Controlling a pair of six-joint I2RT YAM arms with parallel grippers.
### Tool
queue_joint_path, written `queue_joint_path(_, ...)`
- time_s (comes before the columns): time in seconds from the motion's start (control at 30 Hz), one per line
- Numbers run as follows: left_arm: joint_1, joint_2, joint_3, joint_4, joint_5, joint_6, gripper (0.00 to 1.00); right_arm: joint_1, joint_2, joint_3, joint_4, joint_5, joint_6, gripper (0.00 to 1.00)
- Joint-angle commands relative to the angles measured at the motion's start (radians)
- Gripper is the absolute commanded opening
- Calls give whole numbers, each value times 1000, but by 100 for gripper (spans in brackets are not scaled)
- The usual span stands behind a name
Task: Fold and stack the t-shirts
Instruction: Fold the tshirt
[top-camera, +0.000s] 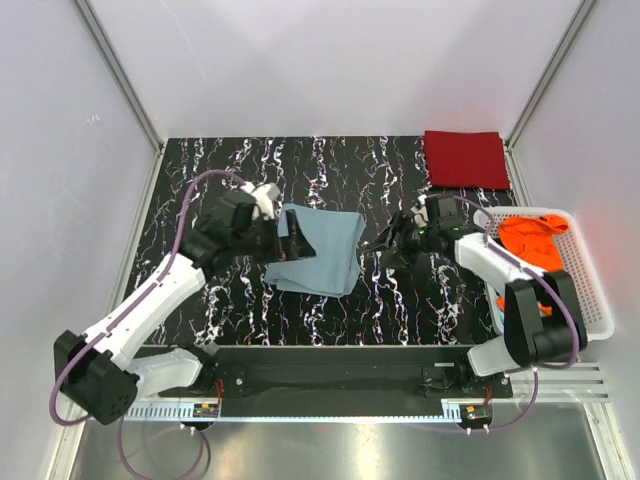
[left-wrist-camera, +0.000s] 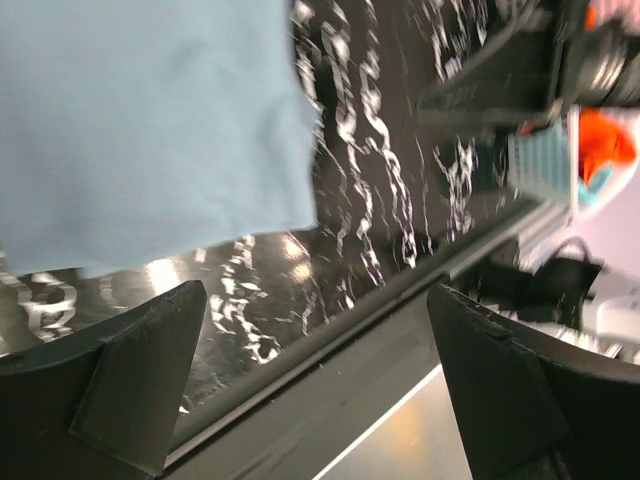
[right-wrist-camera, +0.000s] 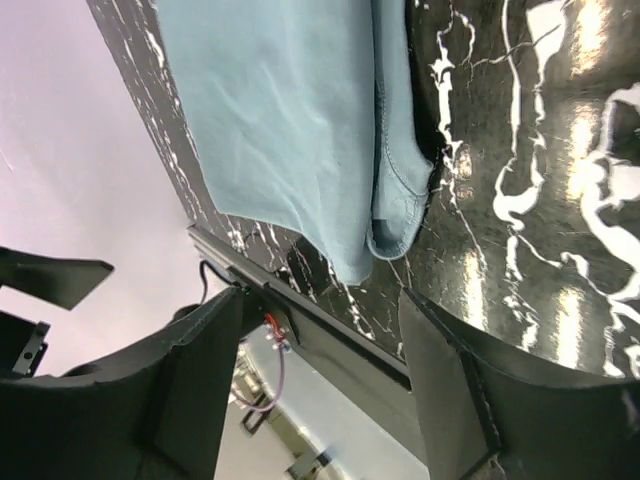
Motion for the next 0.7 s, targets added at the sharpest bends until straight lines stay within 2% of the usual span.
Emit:
queue_joint_path(0.0,-118,42,113,2,-145,-9,99,-8,-73,-37,-103,32,-112,72)
queue_joint_path(0.03,-185,98,145,-13,-215,14,99,-8,-86,-50,-100,34,-110,72)
queue_joint_path(0.1,-251,175,214,-88,-342,45,99,-12,-89,-83,-98,38,-115,72)
queue_joint_path(0.13,-315,272,304,-111,-396,84,99,-11,-89,-90,-98,40,-116,72)
queue_joint_path(0.17,-343,319,390,-151,-478,106,97,-12,-89,-103,-97,53,-116,72)
queue_joint_path(0.2,-363,376,391,-167,-508,128,94,-17,-89,-107,-95,61,-116,72)
queue_joint_path(0.23,-391,466,470,-184,-528,157,87,-23,-94,-113,-94,70,-116,70)
queue_joint_path(0.3,-400,549,535,-204,-574,172,72,-46,-94,-130,-78,69,-115,61)
queue_joint_path(0.33,-403,583,558,-208,-594,177,57,-72,-86,-136,-68,61,-116,59)
queue_joint_path(0.37,-406,659,618,-231,-612,177,49,-84,-75,-136,-49,35,-119,57)
queue_joint_path(0.4,-408,693,646,-242,-631,183,42,-92,-65,-130,-45,26,-129,50)
queue_joint_path(0.43,-415,736,681,-259,-686,194,45,-107,-37,-123,-40,17,-135,47)
queue_joint_path(0.5,-428,847,771,-302,-778,197,70,-116,-11,-101,-31,-2,-147,44)
queue_joint_path(0.6,-440,971,892,-355,-847,198,71,-136,26,-92,-6,-20,-152,43)
queue_joint_path(0.67,-448,1013,936,-371,-872,185,66,-140,52,-94,14,-32,-152,42)
